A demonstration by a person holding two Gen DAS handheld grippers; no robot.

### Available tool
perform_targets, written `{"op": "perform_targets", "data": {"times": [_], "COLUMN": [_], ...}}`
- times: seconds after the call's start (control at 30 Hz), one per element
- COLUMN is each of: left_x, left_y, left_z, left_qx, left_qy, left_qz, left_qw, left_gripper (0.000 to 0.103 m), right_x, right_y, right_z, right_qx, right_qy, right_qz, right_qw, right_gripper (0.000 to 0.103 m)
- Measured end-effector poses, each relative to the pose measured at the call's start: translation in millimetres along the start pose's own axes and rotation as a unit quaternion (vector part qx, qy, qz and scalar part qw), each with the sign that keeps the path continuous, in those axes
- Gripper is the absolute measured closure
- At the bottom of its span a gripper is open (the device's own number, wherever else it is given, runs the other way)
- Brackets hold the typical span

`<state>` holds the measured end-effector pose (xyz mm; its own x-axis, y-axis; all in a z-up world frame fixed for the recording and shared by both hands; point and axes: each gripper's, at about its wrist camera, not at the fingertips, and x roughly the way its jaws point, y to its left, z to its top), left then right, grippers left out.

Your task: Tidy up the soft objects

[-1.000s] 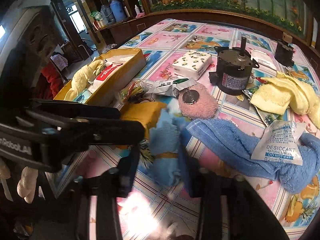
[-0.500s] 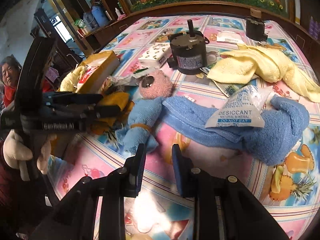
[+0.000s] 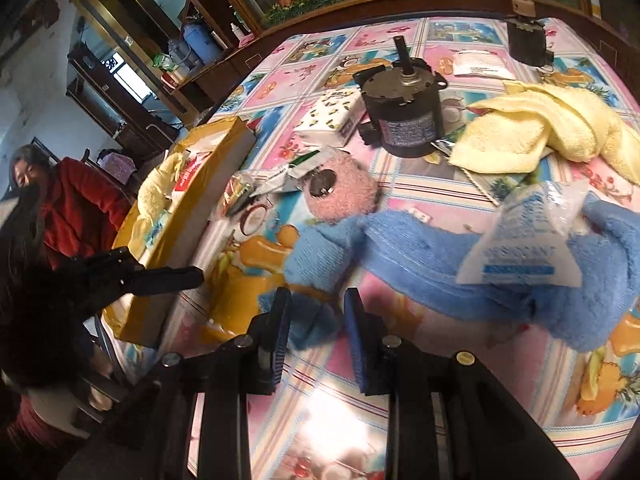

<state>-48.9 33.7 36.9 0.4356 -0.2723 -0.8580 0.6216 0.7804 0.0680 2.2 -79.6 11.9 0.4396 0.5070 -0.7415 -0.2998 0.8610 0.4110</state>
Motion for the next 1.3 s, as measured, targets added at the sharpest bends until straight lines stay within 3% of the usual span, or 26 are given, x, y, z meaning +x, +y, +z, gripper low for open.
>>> {"op": "perform_targets", "data": {"times": [0.07,0.2,0.43,0.47,0.53,0.57,0.73,0.9,1.03,1.13,1.3], "left_x": [11,33,43,44,41,40,13,-43,-75,-78,-63], "left_y": [-2,0,7,10,14,17,22,26,47,74,123], "left_z": [1,5,12,12,11,10,-1,-15,-36,-53,-82], "left_qx": [0.02,0.019,-0.034,-0.049,-0.07,-0.082,-0.129,-0.168,-0.201,-0.231,-0.298], "left_qy": [0.006,0.025,0.016,0.017,0.01,0.008,-0.023,-0.076,-0.098,-0.079,-0.041], "left_qz": [0.012,0.013,-0.006,-0.011,-0.003,-0.006,-0.028,-0.041,-0.014,0.045,0.083], "left_qw": [0.9997,0.9994,0.9993,0.9986,0.9975,0.9966,0.991,0.9819,0.9747,0.9688,0.95], "left_gripper": [0.037,0.036,0.036,0.038,0.055,0.055,0.055,0.055,0.055,0.055,0.055], "right_x": [3,9,22,23,25,26,19,-5,-22,-26,-14], "right_y": [2,3,12,13,15,15,9,13,35,58,103], "right_z": [5,12,14,14,13,11,4,5,7,8,8], "right_qx": [0.008,0.029,0.017,0.013,0.007,0.006,0.016,0.012,-0.013,-0.037,-0.084], "right_qy": [-0.003,0.0,0.014,0.015,0.019,0.022,0.012,-0.02,-0.033,-0.034,-0.019], "right_qz": [0.009,0.018,-0.016,-0.021,-0.033,-0.036,-0.026,-0.015,0.002,0.019,0.044], "right_qw": [1.0,0.999,1.0,1.0,0.999,0.999,0.999,1.0,0.999,0.999,0.995], "right_gripper": [0.07,0.068,0.068,0.068,0.069,0.073,0.078,0.078,0.078,0.078,0.078]}}
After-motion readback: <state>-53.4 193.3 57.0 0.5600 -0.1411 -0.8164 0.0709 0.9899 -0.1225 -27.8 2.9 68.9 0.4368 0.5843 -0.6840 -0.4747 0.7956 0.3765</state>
